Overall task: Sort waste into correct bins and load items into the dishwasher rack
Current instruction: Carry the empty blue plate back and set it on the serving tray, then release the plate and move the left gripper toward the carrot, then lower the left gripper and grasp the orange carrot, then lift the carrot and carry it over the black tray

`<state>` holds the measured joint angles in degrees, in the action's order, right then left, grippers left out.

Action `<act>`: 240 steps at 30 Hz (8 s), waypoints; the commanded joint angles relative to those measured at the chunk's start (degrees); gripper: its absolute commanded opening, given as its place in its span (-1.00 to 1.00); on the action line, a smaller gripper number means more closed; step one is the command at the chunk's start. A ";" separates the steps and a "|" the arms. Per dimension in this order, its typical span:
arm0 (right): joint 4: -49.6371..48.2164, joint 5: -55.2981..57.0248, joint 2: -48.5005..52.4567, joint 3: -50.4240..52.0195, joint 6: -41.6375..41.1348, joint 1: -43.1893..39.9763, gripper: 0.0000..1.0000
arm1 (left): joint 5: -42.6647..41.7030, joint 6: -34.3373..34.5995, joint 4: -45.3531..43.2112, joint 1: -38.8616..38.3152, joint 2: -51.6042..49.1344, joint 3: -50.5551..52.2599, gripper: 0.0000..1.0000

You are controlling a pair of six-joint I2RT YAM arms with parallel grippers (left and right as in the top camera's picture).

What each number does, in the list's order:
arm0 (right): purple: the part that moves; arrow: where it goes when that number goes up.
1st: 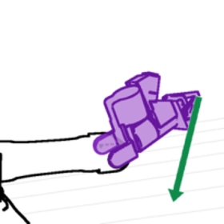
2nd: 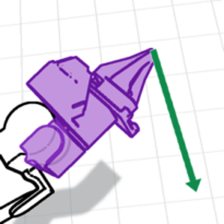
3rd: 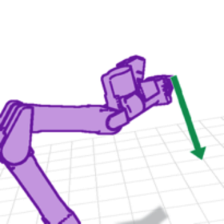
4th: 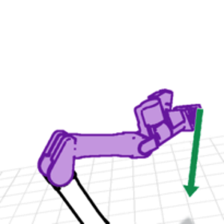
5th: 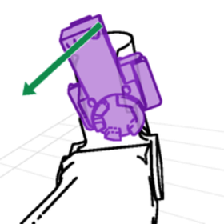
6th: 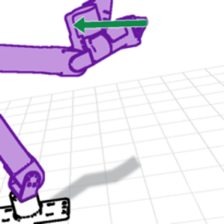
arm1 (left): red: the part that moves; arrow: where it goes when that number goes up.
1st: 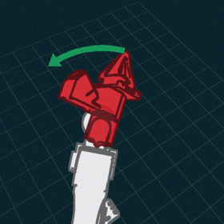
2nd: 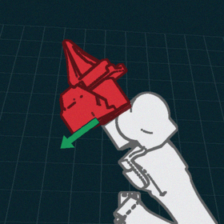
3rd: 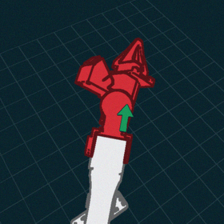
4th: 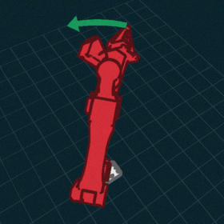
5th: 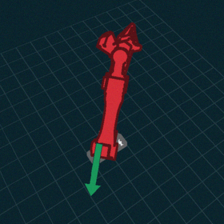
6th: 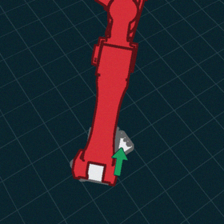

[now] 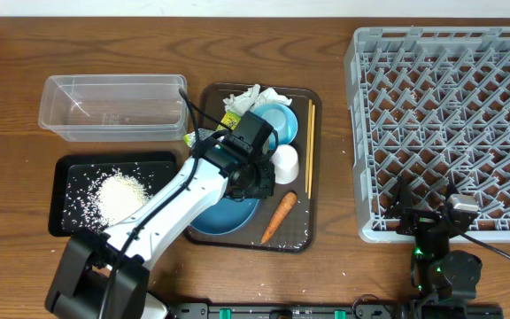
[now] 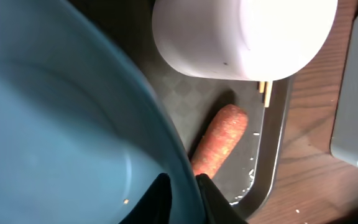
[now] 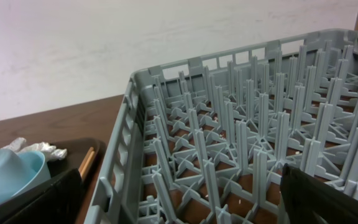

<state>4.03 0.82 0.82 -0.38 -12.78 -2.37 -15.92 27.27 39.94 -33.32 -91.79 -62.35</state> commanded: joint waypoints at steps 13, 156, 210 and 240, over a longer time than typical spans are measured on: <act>0.24 -0.20 -0.42 0.07 0.44 -1.03 0.99 | 0.13 -1.07 0.20 0.13 2.71 -3.61 0.07; 0.24 -0.20 -0.44 0.07 0.44 -1.03 0.99 | 11.06 -25.94 -3.56 -19.41 -10.38 -0.85 0.56; 0.24 -0.20 -0.42 0.07 0.42 -1.03 0.98 | 12.02 -19.02 -5.16 -20.61 -11.08 0.00 -0.09; 0.24 -0.20 -0.42 0.07 0.44 -1.03 0.99 | 19.78 -12.17 -1.90 -11.43 17.27 -0.15 -0.53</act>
<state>4.03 0.82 0.82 -0.38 -12.75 -2.37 -2.22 12.01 36.99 -48.05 -78.28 -60.84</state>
